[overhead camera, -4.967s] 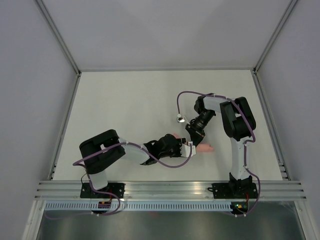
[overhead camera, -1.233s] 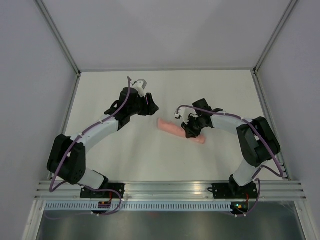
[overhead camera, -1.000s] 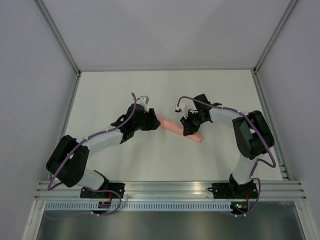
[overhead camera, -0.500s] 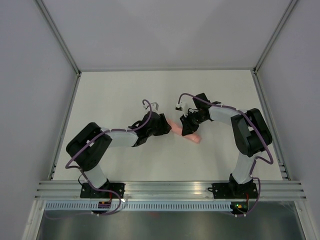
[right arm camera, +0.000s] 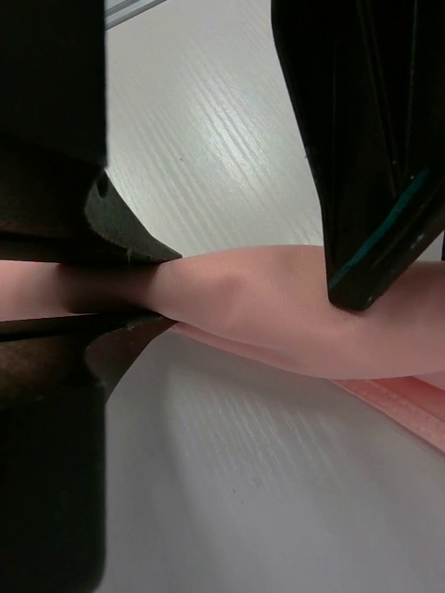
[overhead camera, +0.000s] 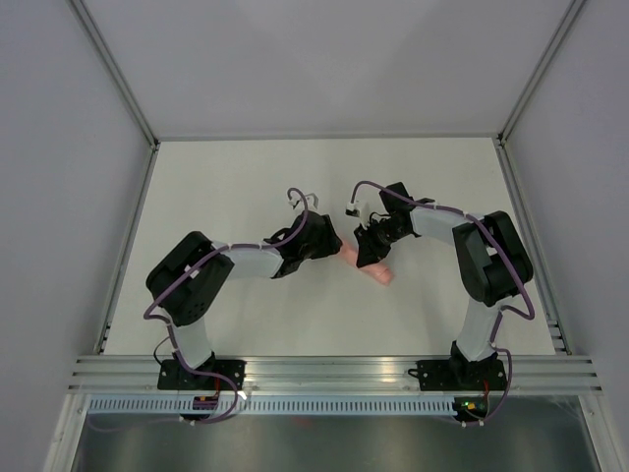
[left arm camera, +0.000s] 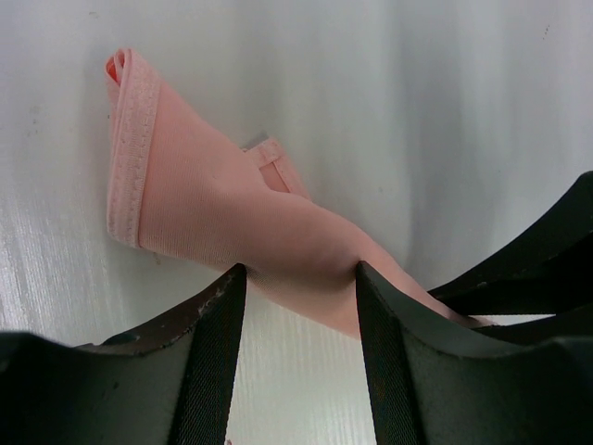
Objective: Fold the napkin, place the utensils inside, and roll it up
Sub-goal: Roll the napkin at the center of the board.
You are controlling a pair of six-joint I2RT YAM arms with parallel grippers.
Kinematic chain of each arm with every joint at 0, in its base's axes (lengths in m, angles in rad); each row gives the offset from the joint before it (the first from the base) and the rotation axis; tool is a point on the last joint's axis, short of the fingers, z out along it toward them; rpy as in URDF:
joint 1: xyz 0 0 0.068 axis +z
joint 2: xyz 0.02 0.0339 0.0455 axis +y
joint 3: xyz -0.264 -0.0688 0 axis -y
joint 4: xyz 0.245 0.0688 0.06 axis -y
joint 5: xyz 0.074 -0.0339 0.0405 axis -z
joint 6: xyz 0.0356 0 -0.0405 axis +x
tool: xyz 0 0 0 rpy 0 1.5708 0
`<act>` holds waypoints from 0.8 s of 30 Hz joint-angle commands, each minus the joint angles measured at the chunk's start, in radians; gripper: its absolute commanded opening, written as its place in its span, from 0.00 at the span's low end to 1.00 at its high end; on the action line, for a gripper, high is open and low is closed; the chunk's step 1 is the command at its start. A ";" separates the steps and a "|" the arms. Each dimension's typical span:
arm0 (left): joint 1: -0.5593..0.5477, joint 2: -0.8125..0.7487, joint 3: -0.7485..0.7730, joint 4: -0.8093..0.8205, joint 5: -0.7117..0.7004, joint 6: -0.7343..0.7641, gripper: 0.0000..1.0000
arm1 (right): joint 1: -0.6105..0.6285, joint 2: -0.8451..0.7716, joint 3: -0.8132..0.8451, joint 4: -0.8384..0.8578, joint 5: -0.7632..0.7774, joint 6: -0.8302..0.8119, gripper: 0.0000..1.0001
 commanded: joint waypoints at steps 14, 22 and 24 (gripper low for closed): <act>0.011 0.089 0.194 -0.145 0.007 0.108 0.55 | -0.010 -0.097 -0.024 -0.128 0.092 -0.061 0.55; 0.023 0.161 0.300 -0.194 0.047 0.151 0.55 | -0.028 -0.158 0.010 -0.163 0.045 -0.078 0.58; 0.023 0.175 0.319 -0.202 0.055 0.154 0.55 | -0.036 -0.164 0.018 -0.191 0.031 -0.099 0.58</act>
